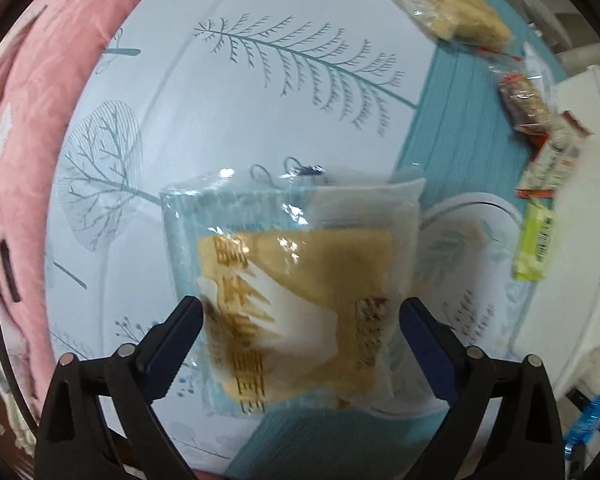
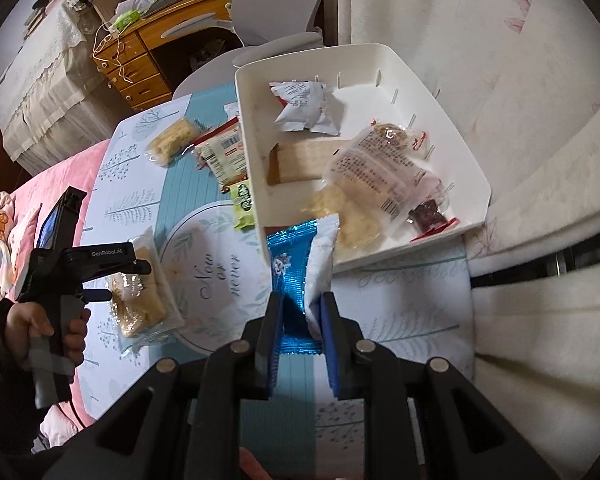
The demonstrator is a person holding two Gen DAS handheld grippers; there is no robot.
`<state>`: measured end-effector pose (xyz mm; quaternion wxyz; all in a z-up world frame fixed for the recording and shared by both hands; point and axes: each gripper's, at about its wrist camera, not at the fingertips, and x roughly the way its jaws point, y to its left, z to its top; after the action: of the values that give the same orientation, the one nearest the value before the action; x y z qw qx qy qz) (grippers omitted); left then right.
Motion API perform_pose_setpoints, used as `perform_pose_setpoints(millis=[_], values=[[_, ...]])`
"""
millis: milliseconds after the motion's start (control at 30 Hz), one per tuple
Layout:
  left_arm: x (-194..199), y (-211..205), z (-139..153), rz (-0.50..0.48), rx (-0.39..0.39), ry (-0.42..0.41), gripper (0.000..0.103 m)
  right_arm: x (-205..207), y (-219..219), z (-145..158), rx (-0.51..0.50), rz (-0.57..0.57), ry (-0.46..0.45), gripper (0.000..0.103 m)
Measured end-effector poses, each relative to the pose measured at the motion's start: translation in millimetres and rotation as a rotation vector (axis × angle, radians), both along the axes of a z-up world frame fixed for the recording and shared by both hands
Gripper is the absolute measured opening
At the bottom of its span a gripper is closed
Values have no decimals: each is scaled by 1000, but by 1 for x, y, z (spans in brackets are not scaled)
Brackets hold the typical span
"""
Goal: Organize snacks
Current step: 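Lift the bread pack with the left tool while the right tool carries the blue packet over the basket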
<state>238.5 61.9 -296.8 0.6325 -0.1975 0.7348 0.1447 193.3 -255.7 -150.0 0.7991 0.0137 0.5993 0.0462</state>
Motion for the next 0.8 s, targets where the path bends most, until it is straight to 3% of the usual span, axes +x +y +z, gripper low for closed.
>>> perform_pose_setpoints(millis=[333,467,800], values=[[-3,-8,-17,73,76,-6,103,31,-32,-7,16,60,12,18],[-11,-12,-12,126,118,-36,91,39,-41,-12,32,77,14,18],[-14,-31,0,140,169,-15,87,53,-56,-23,73,122,25,18]])
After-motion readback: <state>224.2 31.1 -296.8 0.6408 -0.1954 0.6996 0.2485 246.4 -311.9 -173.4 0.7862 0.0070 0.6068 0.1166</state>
